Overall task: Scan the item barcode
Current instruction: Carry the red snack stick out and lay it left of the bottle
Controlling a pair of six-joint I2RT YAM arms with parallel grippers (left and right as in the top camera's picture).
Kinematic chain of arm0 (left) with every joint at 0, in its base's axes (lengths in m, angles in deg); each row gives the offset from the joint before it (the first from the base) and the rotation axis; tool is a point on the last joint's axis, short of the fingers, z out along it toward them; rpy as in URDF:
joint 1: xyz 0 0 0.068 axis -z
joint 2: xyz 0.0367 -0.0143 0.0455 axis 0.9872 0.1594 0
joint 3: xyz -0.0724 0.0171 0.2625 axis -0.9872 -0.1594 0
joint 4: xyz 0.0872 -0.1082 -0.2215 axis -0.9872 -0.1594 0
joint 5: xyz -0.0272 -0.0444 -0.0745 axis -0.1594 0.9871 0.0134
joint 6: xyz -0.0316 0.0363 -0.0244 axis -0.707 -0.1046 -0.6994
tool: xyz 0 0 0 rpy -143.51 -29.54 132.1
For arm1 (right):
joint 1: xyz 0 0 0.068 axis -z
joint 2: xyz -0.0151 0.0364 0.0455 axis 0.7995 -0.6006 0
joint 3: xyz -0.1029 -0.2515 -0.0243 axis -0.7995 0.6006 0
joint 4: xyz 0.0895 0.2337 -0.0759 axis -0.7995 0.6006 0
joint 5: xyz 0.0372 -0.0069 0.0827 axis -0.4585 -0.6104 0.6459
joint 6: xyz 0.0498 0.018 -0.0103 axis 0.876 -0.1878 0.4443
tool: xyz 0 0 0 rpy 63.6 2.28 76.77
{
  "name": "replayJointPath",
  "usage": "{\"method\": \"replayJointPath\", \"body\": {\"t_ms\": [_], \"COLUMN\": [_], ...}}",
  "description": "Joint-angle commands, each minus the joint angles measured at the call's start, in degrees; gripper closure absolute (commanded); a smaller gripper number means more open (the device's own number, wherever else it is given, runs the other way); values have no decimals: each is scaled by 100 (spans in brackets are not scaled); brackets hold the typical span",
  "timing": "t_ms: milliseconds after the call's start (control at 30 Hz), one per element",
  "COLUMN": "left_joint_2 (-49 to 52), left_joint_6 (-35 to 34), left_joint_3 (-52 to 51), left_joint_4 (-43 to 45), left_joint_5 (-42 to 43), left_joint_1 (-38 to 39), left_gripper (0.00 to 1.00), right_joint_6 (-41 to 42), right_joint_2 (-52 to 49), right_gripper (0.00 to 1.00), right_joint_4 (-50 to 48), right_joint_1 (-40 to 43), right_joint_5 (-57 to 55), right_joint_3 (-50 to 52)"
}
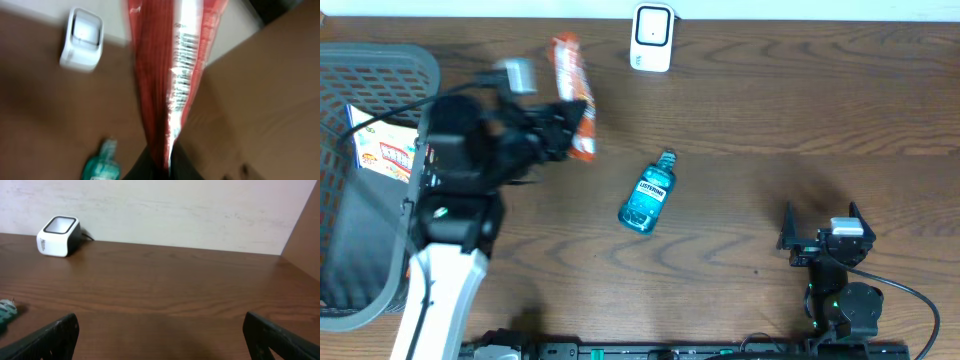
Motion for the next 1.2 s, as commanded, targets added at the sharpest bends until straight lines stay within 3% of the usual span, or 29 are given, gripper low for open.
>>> {"method": "replayJointPath", "body": {"t_ms": [0,167,367,767,800,867,933,1000,1033,1167], "left_joint_2": [584,1591,2671,4293,4293,4291,4291,4291,4291,4291], "left_joint_6": [748,833,826,520,520,522,522,522,522,522], "left_joint_3": [55,55,55,48,48,50,50,50,50,48], "left_joint_4": [-407,-623,-944,-1449,-1449,-1432,-1432,-1436,-1436,-1434], "left_joint_5": [-1134,-1873,-3003,-3014,-3012,-3016,-3016,-3016,-3016,-3016], "left_joint_1": [719,1499,1746,1781,1777,1779,1779,1779,1779,1779], "left_gripper": [93,93,93,91,83,54,40,18,12,10], "right_joint_6": [-70,-70,-70,-72,-70,-70,-70,-70,-72,-70], "right_joint_2": [26,26,26,26,26,26,26,26,26,26], "right_gripper": [1,1,1,1,1,1,1,1,1,1], "right_joint_4": [17,17,17,17,17,17,17,17,17,17], "right_joint_1": [-13,-13,-13,-13,-13,-13,-13,-13,-13,-13], "right_joint_5": [11,11,11,11,11,11,11,11,11,11], "right_joint_3": [7,7,7,7,7,7,7,7,7,7]}}
